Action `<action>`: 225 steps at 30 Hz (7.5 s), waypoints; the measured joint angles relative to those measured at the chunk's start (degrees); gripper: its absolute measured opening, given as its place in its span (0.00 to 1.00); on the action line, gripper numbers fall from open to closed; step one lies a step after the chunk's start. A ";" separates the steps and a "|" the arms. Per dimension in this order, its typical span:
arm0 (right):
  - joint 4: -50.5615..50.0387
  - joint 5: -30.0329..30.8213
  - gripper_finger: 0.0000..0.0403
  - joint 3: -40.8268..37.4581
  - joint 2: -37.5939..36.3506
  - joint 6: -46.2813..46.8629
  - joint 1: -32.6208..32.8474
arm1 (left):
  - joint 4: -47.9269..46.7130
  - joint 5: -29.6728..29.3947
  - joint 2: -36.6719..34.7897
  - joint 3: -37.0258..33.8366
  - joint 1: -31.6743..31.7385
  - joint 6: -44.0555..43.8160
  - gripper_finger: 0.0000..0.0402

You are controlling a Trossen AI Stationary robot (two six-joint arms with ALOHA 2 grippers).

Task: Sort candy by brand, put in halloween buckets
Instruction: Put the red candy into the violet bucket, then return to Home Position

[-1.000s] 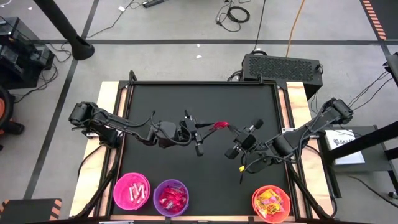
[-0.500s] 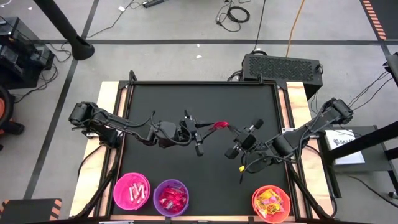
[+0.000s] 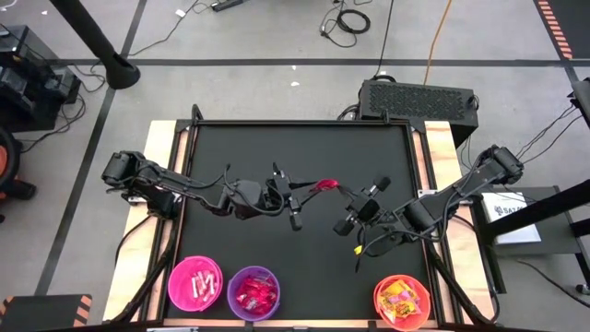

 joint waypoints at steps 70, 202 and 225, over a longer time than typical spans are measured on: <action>-37.53 -10.59 0.63 -0.04 -7.17 31.66 5.31 | 4.52 4.36 -13.39 0.04 -0.76 5.84 0.12; 72.13 -56.98 0.00 -55.15 -12.24 -18.85 -19.98 | 17.74 24.03 -30.22 -48.78 9.88 2.60 0.01; 74.13 -61.53 0.00 -63.04 -13.13 -11.23 -25.22 | 24.94 28.21 -40.41 -62.31 15.28 -4.47 0.00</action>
